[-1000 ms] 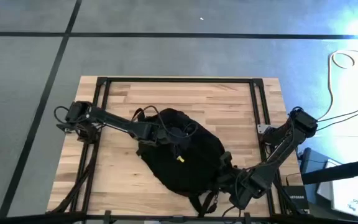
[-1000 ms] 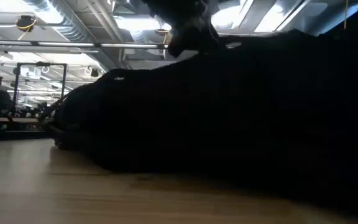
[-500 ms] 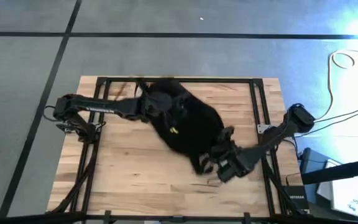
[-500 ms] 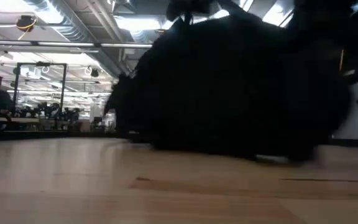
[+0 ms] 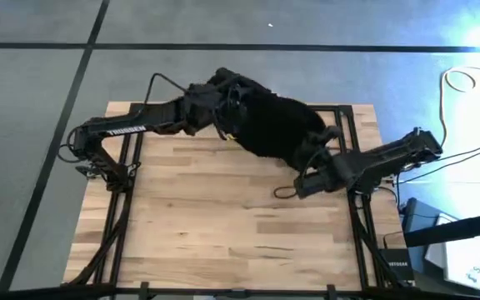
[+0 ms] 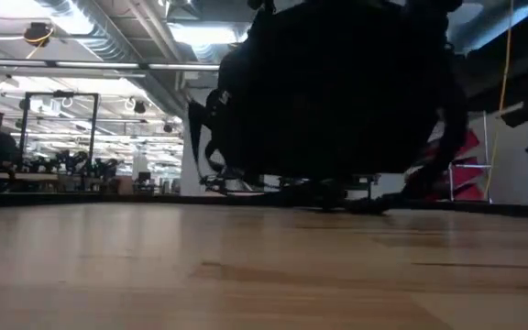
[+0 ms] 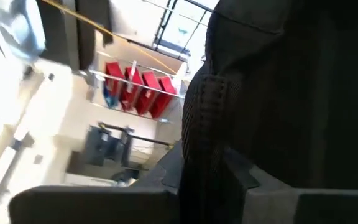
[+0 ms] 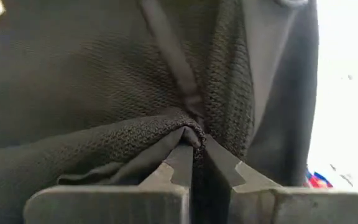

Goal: Unpack backpack
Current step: Move the black backpack to the center of the table

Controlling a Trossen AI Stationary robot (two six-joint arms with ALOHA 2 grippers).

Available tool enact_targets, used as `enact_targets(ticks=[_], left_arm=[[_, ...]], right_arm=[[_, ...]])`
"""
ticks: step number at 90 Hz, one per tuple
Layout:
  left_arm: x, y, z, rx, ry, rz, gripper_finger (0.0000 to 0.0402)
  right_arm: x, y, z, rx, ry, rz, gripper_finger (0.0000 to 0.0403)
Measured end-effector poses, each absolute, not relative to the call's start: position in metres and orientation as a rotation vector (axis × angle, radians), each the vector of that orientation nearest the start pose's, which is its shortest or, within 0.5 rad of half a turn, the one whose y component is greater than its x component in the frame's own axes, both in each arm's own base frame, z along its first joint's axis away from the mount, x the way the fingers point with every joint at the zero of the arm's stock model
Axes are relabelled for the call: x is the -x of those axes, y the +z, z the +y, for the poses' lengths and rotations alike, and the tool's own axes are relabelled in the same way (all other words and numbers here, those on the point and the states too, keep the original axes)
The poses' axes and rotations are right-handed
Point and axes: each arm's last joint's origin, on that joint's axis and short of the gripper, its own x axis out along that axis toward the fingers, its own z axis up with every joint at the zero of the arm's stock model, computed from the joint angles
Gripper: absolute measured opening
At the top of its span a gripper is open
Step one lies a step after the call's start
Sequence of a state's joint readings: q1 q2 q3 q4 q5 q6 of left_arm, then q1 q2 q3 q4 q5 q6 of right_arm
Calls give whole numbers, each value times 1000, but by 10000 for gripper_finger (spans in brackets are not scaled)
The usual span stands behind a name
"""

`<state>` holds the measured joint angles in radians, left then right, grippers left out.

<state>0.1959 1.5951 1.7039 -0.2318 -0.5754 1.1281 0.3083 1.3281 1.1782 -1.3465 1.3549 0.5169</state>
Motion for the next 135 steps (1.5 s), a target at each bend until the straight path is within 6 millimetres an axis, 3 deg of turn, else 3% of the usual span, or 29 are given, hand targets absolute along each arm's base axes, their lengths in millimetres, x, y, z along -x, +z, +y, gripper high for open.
enact_targets(ticks=[20,37,59,75,85,100,122,135], left_arm=[[-344,423,81,-731,446,528,35],[-352,389,57,-648,410,599,33],[-359,348,-6,-559,287,592,31],[-355,345,-69,-436,175,469,30],[-349,344,-98,-372,114,446,29],[-344,326,-122,-290,58,468,27],[-351,282,-142,-134,-44,411,25],[-353,277,-151,-111,-59,365,25]], right_arm=[[-215,304,21,737,-1018,913,0],[-225,269,14,783,-986,1002,0],[-220,234,26,804,-974,949,0],[-216,231,47,751,-935,840,2],[-213,232,65,682,-914,718,17],[-210,231,91,583,-712,754,90],[-195,227,129,552,-403,827,270],[-188,234,152,508,-279,773,360]])
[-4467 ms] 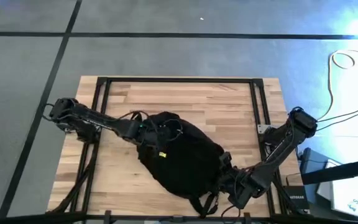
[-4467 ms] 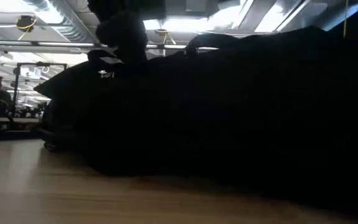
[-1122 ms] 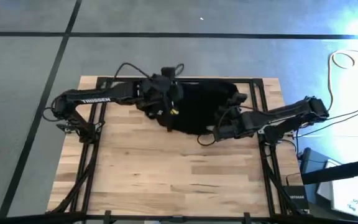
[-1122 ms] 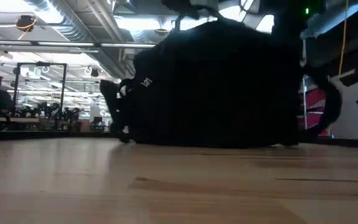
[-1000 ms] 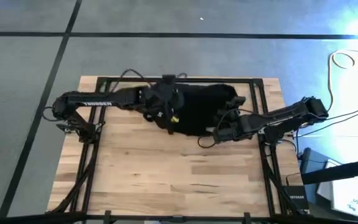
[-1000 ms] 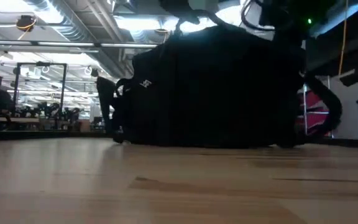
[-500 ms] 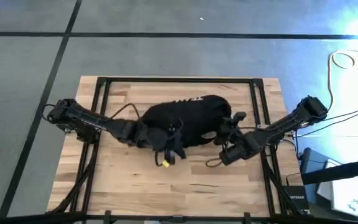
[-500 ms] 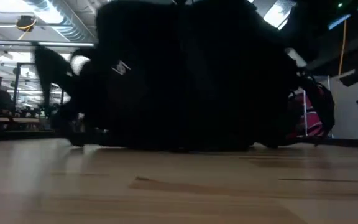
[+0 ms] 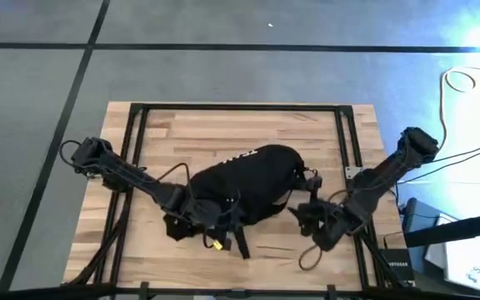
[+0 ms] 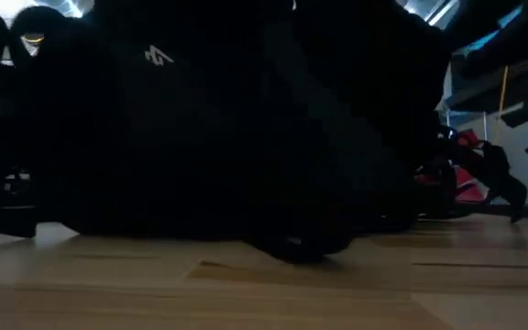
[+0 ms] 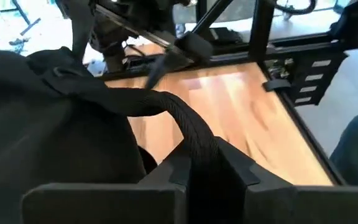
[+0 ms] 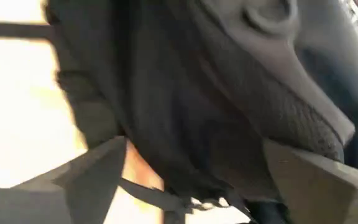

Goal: Unpack backpack
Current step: Move the black backpack to the center of the table

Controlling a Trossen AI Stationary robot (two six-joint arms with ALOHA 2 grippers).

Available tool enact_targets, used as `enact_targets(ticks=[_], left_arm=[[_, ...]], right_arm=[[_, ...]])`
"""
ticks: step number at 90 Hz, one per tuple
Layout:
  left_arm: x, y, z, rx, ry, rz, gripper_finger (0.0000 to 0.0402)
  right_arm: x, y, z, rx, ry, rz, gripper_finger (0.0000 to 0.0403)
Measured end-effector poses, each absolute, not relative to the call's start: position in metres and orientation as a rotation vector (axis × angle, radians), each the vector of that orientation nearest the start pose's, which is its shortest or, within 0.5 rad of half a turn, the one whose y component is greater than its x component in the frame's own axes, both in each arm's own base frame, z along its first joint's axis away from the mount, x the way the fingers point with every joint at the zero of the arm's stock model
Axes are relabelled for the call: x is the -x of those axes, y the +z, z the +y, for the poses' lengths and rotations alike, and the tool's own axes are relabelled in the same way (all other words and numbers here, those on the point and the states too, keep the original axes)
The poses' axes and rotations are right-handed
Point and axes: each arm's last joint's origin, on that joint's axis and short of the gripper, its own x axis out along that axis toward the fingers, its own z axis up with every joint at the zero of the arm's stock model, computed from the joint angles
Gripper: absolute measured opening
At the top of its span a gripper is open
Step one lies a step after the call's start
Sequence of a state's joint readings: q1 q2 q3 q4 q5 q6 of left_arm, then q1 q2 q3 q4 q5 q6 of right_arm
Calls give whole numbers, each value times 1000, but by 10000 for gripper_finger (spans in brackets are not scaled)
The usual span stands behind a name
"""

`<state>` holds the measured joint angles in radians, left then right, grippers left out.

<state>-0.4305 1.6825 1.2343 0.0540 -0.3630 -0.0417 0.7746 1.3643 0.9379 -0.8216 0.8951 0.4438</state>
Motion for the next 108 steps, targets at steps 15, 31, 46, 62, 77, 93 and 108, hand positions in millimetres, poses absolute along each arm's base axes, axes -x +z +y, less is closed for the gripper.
enact_targets(ticks=[15,31,46,62,77,93,108], left_arm=[[-353,277,-151,-149,-50,364,24],[-355,279,-149,-178,-41,352,23],[-355,279,-148,-187,-29,348,23],[-356,280,-148,-185,-9,336,23],[-357,282,-148,-172,-3,311,23],[-357,283,-148,-165,1,297,23],[-358,289,-151,-142,1,244,23]], right_arm=[[-181,243,179,458,-173,654,392],[-192,233,201,347,-126,596,316],[-213,200,221,329,-114,600,115],[-229,154,229,280,-249,605,18],[-246,118,239,47,-355,491,4],[-279,91,233,-148,-379,429,2],[-312,76,188,-228,-530,432,1]])
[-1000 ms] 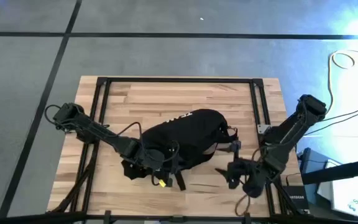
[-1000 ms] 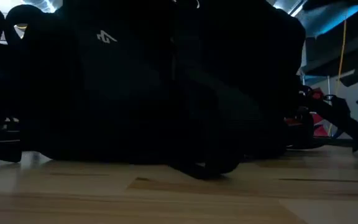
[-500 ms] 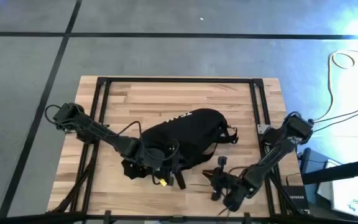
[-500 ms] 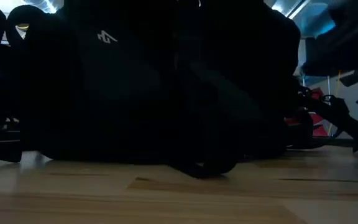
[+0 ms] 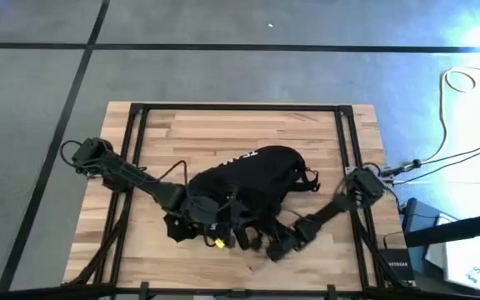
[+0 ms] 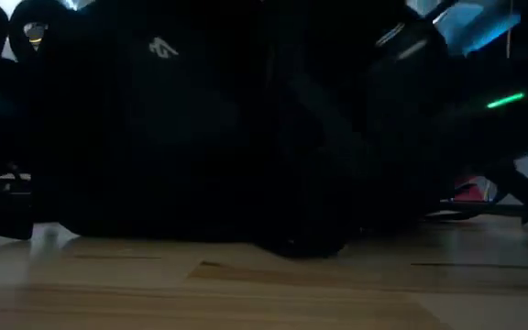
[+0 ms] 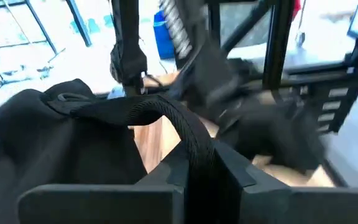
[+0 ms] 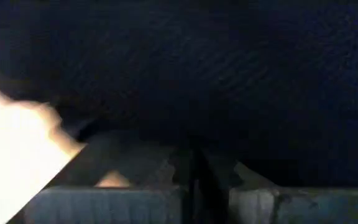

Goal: Unpack backpack
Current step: Move the black backpack to the center of the table

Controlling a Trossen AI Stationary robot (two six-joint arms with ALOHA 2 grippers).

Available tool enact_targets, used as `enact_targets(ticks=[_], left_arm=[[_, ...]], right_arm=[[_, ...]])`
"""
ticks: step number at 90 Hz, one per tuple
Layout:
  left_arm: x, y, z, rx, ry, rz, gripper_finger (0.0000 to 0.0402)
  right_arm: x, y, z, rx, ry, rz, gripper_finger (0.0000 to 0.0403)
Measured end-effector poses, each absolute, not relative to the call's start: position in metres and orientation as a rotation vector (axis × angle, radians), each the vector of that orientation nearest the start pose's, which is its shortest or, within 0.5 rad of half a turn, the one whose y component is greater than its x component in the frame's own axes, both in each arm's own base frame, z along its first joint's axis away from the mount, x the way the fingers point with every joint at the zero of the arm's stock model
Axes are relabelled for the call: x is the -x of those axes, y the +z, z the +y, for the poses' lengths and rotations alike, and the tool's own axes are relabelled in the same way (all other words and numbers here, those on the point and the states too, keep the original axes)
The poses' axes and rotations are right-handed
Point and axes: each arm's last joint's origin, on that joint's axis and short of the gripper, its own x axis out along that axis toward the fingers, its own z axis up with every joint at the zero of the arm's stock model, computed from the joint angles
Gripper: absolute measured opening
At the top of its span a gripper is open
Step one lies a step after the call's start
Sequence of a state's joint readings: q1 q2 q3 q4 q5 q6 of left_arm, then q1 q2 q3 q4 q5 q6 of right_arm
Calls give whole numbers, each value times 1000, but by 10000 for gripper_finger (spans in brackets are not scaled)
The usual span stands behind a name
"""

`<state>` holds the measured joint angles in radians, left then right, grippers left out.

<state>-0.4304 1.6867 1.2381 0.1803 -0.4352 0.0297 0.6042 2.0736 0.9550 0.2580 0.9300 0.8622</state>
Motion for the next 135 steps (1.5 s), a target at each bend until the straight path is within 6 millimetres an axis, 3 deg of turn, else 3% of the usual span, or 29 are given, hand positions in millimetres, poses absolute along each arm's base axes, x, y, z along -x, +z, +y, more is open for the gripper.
enact_targets(ticks=[15,33,51,65,75,92,105,114,127,135], left_arm=[[-358,296,-155,-150,-9,166,23],[-358,296,-154,-175,8,169,24],[-358,292,-151,-189,17,204,25],[-356,281,-149,-194,23,258,25],[-353,265,-144,-185,33,277,25],[-348,242,-136,-152,52,316,25],[-343,228,-133,-123,56,327,30],[-340,223,-132,-105,58,313,31],[-337,217,-131,-90,61,289,31],[-337,216,-131,-94,63,294,32]], right_arm=[[-340,70,140,-268,-687,375,0],[-365,67,95,-126,-814,271,0],[-388,48,58,-82,-683,190,0],[-391,41,44,46,-668,152,0],[-394,43,37,119,-556,156,0],[-392,39,61,104,-444,240,10],[-383,34,88,77,-450,298,58],[-378,36,104,87,-403,361,125],[-369,44,126,30,-331,407,260],[-363,52,145,105,-164,455,335]])
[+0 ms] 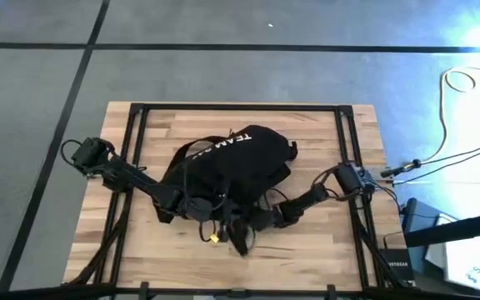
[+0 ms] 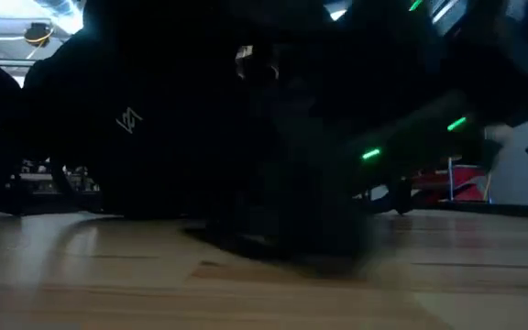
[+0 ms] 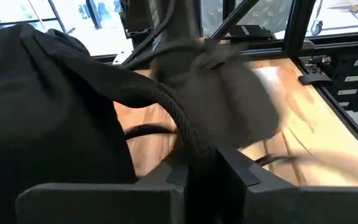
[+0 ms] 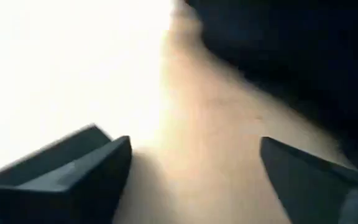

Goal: Unpack backpack
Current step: Move the black backpack to the center of the table

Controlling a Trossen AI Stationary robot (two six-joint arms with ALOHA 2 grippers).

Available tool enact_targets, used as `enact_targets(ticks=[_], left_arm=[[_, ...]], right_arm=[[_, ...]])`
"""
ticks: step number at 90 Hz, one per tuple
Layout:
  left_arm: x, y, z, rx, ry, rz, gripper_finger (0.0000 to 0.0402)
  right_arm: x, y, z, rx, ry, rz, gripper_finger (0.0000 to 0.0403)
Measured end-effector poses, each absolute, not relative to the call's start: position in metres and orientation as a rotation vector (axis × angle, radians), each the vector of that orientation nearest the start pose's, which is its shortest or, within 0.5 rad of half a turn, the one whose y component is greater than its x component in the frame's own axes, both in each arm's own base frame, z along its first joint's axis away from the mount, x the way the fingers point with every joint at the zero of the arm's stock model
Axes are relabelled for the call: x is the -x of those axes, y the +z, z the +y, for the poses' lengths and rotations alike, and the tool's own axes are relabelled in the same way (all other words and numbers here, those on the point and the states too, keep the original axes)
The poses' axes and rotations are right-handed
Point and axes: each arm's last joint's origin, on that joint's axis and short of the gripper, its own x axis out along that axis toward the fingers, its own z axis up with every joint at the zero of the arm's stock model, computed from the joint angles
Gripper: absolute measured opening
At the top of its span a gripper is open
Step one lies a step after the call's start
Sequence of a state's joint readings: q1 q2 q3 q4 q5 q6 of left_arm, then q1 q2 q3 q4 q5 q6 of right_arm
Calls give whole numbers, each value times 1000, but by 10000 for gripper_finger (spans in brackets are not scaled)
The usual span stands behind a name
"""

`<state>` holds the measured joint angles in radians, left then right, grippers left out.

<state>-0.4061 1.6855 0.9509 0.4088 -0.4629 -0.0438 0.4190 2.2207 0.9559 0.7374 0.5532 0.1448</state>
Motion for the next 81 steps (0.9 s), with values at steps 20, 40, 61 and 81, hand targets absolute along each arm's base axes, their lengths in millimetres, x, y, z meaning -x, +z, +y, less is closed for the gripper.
enact_targets(ticks=[20,40,61,81], left_arm=[[-337,215,-130,-101,56,301,33],[-337,215,-130,-107,44,303,33],[-335,213,-135,-9,-23,331,33],[-332,192,-144,-12,-39,448,33]], right_arm=[[-336,67,184,183,-48,575,384],[-307,76,192,153,-160,749,370],[-266,99,212,168,-170,834,370],[-213,138,221,159,-173,927,369]])
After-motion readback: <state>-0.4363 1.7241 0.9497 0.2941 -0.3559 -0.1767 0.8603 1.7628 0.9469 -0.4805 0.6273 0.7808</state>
